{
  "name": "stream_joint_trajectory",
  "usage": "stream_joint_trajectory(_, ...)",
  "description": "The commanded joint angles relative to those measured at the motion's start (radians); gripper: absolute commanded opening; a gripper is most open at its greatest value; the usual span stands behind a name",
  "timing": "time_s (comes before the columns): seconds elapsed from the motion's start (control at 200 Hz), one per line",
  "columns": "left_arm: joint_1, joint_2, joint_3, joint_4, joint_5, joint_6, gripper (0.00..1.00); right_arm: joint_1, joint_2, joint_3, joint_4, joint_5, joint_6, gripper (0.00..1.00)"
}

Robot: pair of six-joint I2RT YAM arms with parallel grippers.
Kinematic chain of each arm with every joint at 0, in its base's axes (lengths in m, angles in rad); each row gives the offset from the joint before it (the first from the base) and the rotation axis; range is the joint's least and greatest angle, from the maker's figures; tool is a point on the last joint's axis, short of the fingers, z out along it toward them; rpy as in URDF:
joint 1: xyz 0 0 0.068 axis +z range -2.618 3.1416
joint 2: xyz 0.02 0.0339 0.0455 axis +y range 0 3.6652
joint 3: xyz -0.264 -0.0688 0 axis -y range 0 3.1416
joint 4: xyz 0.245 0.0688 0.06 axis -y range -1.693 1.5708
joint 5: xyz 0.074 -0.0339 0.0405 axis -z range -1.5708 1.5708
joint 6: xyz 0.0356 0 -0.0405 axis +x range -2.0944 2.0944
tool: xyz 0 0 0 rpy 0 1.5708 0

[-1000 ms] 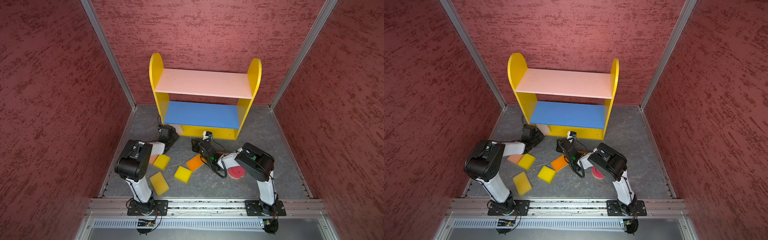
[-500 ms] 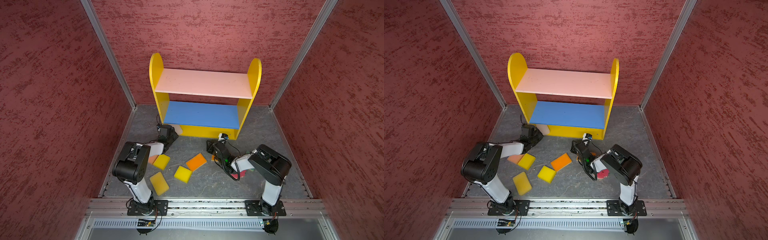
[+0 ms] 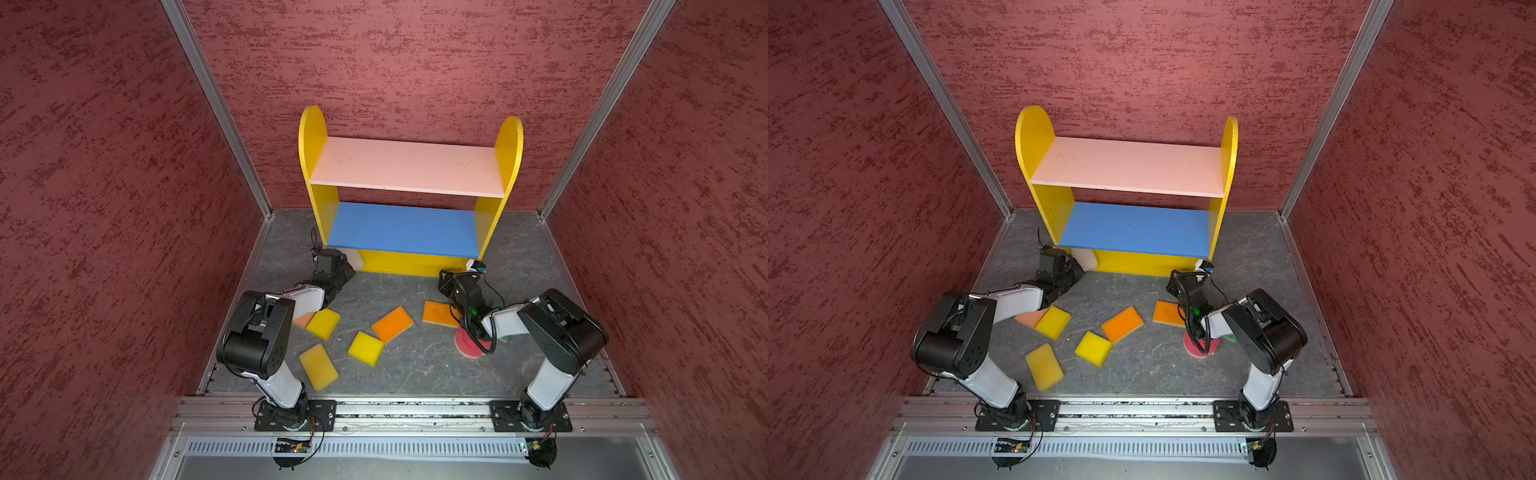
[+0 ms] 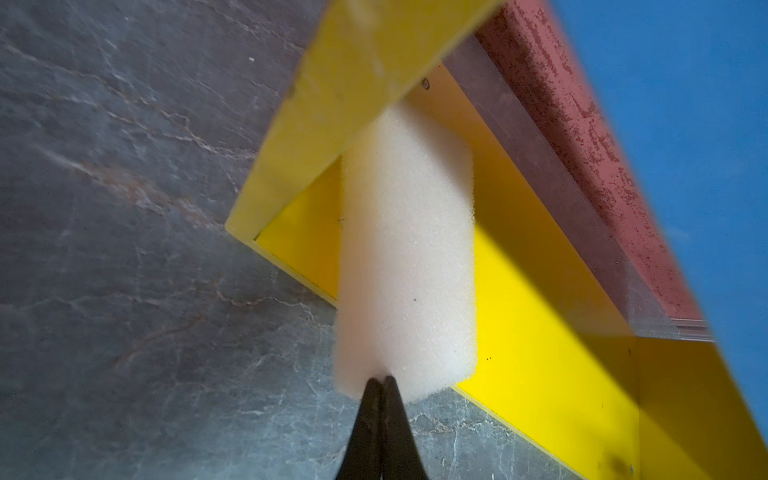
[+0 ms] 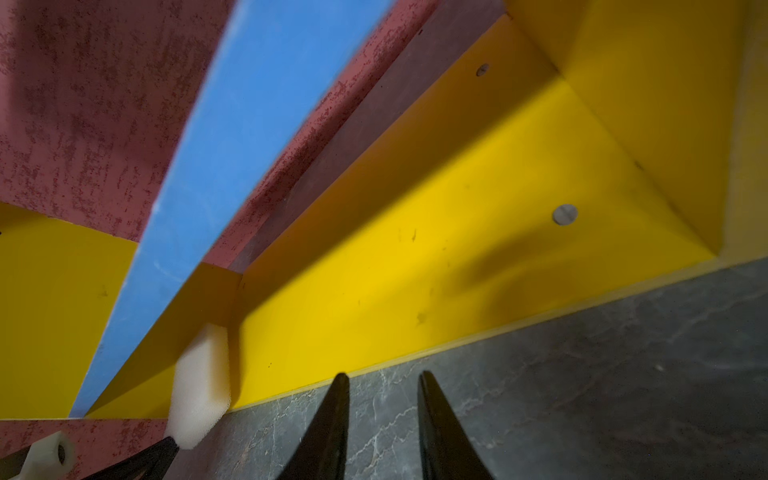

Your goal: Place and organize the cleaning sponges onto the shelf

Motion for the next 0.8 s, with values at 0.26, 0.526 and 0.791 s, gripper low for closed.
stream_joint_trajectory(0.26, 0.016, 0.008, 0.02, 0.022, 0.153, 0.157, 0.0, -0.001, 0.036, 0.01, 0.033, -0.082, 0.036, 0.3)
stream_joint_trajectory(0.526, 0.036, 0.074, 0.058, 0.012, 0.162, 0.172, 0.15, -0.001, 0.039, 0.002, 0.038, -0.085, 0.04, 0.31)
stream_joint_trajectory(0.791, 0.039, 0.031, 0.02, 0.008, 0.141, 0.147, 0.29, 0.034, 0.026, 0.029, -0.003, -0.06, -0.012, 0.31)
